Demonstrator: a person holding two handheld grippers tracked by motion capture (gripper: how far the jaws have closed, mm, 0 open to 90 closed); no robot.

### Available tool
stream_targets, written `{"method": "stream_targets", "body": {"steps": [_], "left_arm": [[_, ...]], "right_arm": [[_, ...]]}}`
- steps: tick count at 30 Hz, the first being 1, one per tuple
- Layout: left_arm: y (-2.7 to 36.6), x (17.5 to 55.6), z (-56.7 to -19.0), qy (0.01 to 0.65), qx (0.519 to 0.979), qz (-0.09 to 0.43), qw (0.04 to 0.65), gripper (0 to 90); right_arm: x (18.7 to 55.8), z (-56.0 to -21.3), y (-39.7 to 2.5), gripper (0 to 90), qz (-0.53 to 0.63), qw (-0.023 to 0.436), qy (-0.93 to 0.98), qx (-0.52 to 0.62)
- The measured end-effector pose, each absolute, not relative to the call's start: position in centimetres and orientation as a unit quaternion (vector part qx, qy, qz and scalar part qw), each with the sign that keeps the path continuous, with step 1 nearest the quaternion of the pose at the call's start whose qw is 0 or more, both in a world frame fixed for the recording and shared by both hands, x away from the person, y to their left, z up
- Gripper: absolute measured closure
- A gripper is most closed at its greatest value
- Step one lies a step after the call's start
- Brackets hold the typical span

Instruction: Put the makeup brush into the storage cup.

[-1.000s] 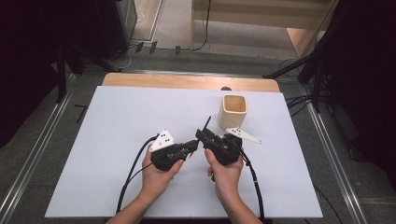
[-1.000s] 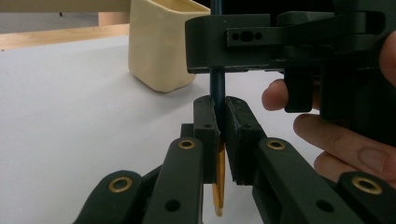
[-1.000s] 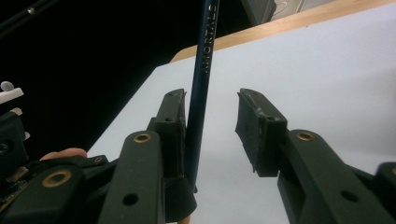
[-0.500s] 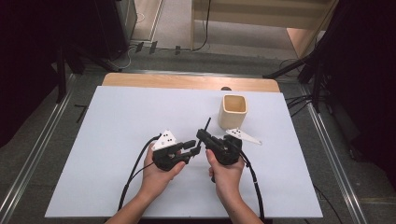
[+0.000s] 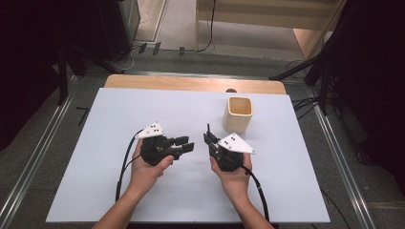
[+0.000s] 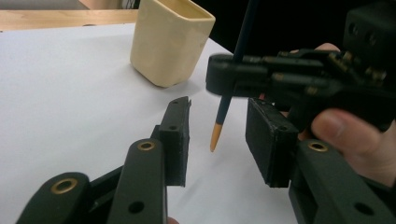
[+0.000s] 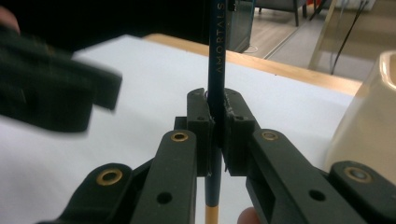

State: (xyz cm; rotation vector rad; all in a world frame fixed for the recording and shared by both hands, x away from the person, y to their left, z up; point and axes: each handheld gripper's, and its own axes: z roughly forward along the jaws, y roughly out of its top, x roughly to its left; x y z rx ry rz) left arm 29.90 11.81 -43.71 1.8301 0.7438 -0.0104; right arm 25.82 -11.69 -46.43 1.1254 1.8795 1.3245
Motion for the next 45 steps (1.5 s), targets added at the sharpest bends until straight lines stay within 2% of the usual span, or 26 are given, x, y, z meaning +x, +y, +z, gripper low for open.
{"method": "stream_targets", "body": {"steps": [2,14,18,24,28,29,30,35,37,40,42,43,45], "left_arm": [[11.9,29.9,-43.5,0.316,0.776,0.001,0.546,63.0],[11.5,30.1,-42.9,0.319,0.795,-0.002,0.517,66.0],[11.4,30.3,-43.0,0.324,0.799,-0.006,0.507,68.3],[11.3,30.4,-43.2,0.332,0.798,-0.015,0.502,85.3],[11.2,30.2,-43.0,0.323,0.804,0.002,0.5,86.4],[11.2,30.1,-43.0,0.325,0.802,0.012,0.501,86.5],[11.3,30.1,-42.9,0.327,0.8,0.015,0.503,86.5],[12.2,30.3,-42.6,0.334,0.788,0.019,0.518,86.5],[12.5,30.3,-42.4,0.338,0.783,0.019,0.522,86.5],[12.7,30.4,-42.3,0.337,0.783,0.018,0.523,86.5],[12.7,30.4,-42.4,0.336,0.784,0.016,0.521,86.5],[12.6,30.5,-42.4,0.336,0.784,0.015,0.521,86.5],[12.6,30.5,-42.4,0.339,0.784,0.011,0.52,86.4]], "right_arm": [[25.7,-46.8,-10.9,84.6,0.468,0.317,0.729,0.387],[25.3,-48.2,-8.6,84.7,0.372,0.411,0.791,0.259],[25.0,-48.5,-8.2,84.7,0.355,0.428,0.799,0.231],[24.9,-48.6,-7.9,84.7,0.344,0.445,0.801,0.207],[25.0,-48.7,-8.0,84.0,0.35,0.439,0.8,0.211],[25.0,-48.7,-8.0,80.8,0.352,0.44,0.798,0.212],[25.1,-48.7,-8.0,69.2,0.362,0.435,0.793,0.222],[25.2,-48.7,-8.1,62.1,0.364,0.424,0.793,0.242],[25.4,-48.8,-8.3,62.7,0.358,0.424,0.795,0.243],[25.6,-49.0,-8.4,68.2,0.349,0.422,0.8,0.246],[25.6,-49.0,-8.5,75.4,0.343,0.424,0.803,0.242],[25.6,-48.9,-8.6,82.8,0.338,0.424,0.806,0.236],[25.7,-48.9,-8.7,83.6,0.336,0.424,0.809,0.228]]}}
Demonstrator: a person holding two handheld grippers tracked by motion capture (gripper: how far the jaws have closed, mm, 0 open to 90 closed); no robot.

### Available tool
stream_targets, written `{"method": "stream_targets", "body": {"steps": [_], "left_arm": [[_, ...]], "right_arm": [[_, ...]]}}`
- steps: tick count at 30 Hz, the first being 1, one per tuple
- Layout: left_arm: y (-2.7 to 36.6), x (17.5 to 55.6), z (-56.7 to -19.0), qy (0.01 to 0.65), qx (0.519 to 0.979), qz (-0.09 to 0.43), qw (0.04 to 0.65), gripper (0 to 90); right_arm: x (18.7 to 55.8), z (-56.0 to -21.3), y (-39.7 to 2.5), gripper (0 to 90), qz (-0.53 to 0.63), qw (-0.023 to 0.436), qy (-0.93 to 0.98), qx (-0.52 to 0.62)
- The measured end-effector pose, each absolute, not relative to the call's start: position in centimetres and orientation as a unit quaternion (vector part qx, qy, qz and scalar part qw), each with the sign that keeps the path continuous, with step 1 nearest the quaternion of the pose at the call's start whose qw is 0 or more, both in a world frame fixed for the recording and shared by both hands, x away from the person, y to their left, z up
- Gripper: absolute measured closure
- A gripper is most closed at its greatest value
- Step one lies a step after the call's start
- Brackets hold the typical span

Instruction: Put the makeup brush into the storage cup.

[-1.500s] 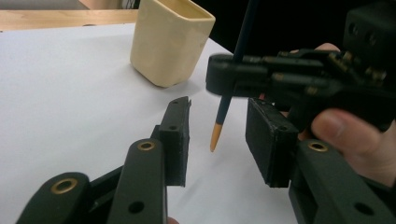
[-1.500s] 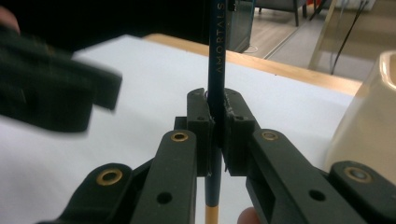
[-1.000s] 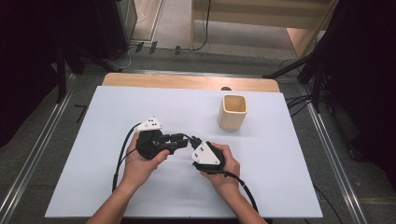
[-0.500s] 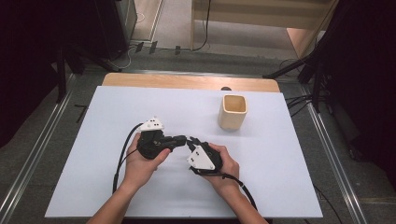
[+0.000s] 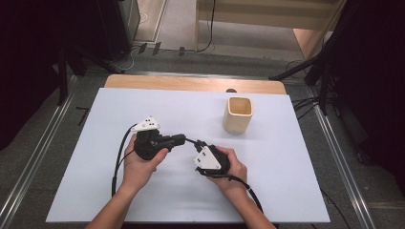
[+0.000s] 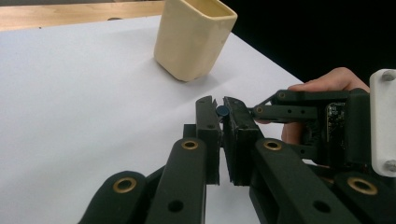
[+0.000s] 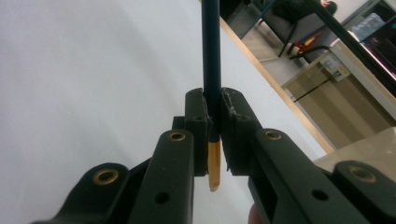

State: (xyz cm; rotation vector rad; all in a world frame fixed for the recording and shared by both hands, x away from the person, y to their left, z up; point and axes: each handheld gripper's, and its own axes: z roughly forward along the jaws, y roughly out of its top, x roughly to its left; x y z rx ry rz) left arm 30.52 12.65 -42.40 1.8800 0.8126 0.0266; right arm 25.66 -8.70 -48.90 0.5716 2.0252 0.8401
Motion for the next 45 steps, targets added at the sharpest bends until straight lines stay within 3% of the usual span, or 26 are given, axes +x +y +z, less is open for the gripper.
{"method": "stream_targets", "body": {"steps": [2,3,4,7,13,27,31,39,45], "left_arm": [[12.7,30.7,-42.5,0.341,0.786,0.004,0.516,85.6],[12.7,30.8,-42.5,0.34,0.785,-0.005,0.517,83.4],[12.8,30.9,-42.6,0.341,0.783,-0.015,0.52,74.7],[12.9,31.1,-42.6,0.344,0.785,-0.032,0.515,71.6],[12.4,31.2,-42.9,0.346,0.797,-0.047,0.494,74.6],[12.1,31.4,-43.2,0.35,0.799,-0.053,0.487,86.4],[12.5,31.4,-43.1,0.353,0.791,-0.045,0.498,86.5],[12.9,31.1,-43.1,0.355,0.774,-0.01,0.523,86.5],[12.8,30.7,-43.3,0.35,0.766,0.008,0.539,86.5]], "right_arm": [[25.6,-49.0,-8.7,83.9,0.328,0.425,0.815,0.219],[25.6,-49.0,-8.7,84.0,0.322,0.426,0.818,0.213],[25.7,-49.0,-8.8,84.0,0.309,0.436,0.821,0.2],[25.7,-49.0,-9.0,84.0,0.287,0.459,0.822,0.178],[25.6,-48.8,-9.3,84.1,0.23,0.518,0.816,0.114],[25.7,-49.0,-9.6,81.0,0.224,0.534,0.812,0.075],[26.0,-48.6,-9.9,53.0,0.311,0.479,0.806,0.158],[26.1,-47.3,-10.9,39.6,0.412,0.394,0.772,0.281],[26.3,-46.4,-12.4,34.9,0.475,0.312,0.72,0.397]]}}
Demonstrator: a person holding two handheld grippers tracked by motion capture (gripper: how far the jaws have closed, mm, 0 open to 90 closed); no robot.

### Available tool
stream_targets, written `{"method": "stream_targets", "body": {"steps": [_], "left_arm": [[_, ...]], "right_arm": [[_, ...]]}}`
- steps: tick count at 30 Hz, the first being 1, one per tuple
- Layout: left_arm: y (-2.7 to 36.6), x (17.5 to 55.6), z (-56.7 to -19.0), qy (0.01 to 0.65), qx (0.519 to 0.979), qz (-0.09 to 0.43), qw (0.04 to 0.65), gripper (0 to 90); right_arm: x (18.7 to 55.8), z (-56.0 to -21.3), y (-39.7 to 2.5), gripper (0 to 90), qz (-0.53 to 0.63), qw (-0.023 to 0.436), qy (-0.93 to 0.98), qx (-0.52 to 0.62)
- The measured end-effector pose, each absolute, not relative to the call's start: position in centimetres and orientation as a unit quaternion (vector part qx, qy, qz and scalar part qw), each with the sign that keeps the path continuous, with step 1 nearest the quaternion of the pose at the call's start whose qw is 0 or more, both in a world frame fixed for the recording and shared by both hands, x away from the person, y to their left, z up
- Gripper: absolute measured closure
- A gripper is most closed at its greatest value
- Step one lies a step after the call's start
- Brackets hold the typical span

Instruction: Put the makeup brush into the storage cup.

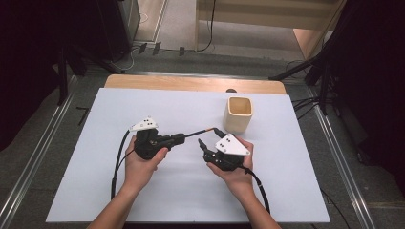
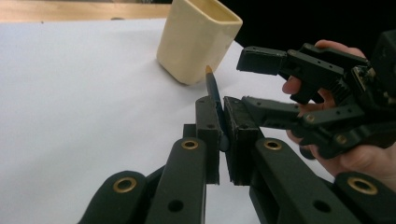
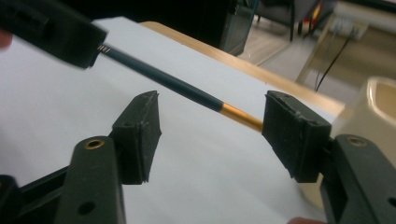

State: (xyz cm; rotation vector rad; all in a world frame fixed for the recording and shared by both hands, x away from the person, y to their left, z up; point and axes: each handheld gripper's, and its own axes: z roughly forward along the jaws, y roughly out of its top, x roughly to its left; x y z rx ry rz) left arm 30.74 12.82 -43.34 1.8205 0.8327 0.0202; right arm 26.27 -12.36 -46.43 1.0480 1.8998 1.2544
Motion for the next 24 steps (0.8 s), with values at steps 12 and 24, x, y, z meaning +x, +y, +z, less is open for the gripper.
{"method": "stream_targets", "body": {"steps": [12,24], "left_arm": [[12.2,29.9,-44.3,0.342,0.75,0.035,0.566,86.5],[11.3,29.0,-45.1,0.325,0.749,0.039,0.577,86.5]], "right_arm": [[25.8,-45.6,-12.8,6.0,0.521,0.232,0.638,0.518],[25.8,-46.4,-13.9,5.5,0.556,0.115,0.537,0.624]]}}
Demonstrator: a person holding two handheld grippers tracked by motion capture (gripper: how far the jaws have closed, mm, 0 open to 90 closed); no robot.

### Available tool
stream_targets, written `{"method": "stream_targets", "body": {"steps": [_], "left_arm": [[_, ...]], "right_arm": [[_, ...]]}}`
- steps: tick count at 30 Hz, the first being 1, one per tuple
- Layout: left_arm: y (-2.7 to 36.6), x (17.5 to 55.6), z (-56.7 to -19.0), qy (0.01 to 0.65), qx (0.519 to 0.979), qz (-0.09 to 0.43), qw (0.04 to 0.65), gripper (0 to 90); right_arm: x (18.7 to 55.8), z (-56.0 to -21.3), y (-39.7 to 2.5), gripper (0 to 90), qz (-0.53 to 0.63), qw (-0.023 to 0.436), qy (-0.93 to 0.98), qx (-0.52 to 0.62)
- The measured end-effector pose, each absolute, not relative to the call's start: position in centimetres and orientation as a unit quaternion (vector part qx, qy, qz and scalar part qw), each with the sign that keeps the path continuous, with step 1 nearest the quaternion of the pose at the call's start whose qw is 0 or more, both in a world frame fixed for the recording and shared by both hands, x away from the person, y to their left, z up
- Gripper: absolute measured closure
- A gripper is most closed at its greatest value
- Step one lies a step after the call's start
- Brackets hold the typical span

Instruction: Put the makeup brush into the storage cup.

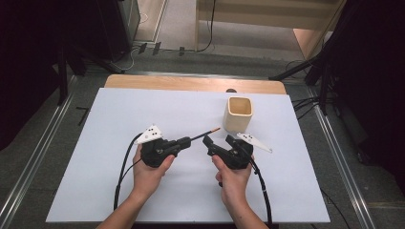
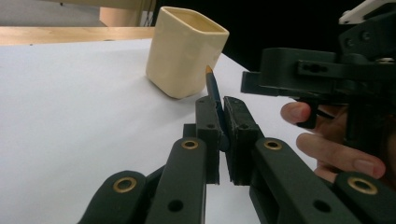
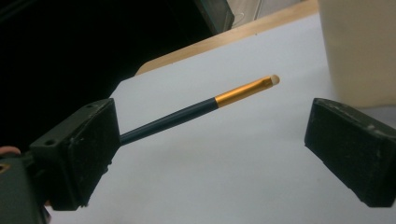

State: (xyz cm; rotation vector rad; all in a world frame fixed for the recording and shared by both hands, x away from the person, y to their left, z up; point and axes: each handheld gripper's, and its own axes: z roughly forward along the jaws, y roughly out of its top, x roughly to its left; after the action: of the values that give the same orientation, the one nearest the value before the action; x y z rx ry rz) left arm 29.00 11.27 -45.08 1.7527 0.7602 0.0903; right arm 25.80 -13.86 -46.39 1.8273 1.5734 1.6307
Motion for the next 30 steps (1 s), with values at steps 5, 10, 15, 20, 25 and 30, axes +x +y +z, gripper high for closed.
{"method": "stream_targets", "body": {"steps": [5,10,15,20,25,30], "left_arm": [[10.7,28.6,-45.3,0.318,0.748,0.039,0.581,86.5],[10.3,28.2,-45.4,0.31,0.75,0.04,0.583,86.5],[9.9,27.9,-45.5,0.303,0.752,0.04,0.584,86.5],[9.6,27.7,-45.6,0.297,0.752,0.041,0.586,86.5],[9.4,27.5,-45.7,0.287,0.755,0.041,0.588,86.4],[8.6,27.6,-46.3,0.263,0.763,0.082,0.585,33.3]], "right_arm": [[26.0,-47.1,-14.3,10.0,0.567,0.067,0.507,0.646],[26.2,-47.3,-14.5,17.2,0.579,0.028,0.48,0.659],[26.3,-47.6,-15.0,33.1,0.594,-0.01,0.45,0.667],[26.5,-48.0,-15.2,45.0,0.602,-0.051,0.431,0.671],[26.6,-48.1,-15.5,64.5,0.611,-0.075,0.416,0.669],[26.6,-48.0,-16.7,83.9,0.643,-0.062,0.411,0.643]]}}
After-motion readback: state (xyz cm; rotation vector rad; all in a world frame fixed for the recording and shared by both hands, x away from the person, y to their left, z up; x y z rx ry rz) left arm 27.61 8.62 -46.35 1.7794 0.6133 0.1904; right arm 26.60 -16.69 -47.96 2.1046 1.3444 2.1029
